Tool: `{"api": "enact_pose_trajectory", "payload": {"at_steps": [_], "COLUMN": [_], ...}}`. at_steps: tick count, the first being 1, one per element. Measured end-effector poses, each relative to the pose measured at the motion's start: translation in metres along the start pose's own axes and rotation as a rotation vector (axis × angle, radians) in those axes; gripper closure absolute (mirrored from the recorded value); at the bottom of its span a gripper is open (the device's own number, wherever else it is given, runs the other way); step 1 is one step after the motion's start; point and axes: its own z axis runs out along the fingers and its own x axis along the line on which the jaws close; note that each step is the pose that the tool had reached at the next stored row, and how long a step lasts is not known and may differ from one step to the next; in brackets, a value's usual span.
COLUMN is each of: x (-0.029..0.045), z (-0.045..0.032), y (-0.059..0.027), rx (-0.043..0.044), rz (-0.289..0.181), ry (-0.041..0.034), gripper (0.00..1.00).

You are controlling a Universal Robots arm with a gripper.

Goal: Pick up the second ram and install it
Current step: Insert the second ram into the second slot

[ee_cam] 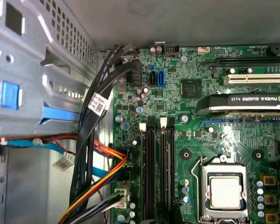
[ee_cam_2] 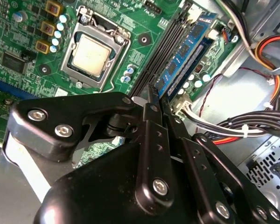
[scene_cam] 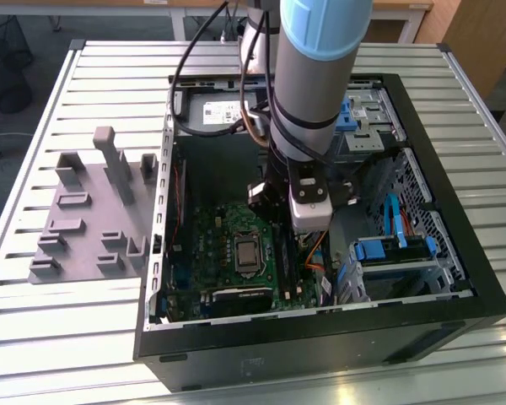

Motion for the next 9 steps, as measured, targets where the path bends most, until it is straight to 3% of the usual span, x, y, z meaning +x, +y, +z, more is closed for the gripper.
{"api": "enact_pose_trajectory", "payload": {"at_steps": [9], "x": [0.0000], "z": [0.0036], "y": [0.0045], "rx": [0.0002], "rz": [0.004], "ry": [0.0001], "gripper": [0.86]}}
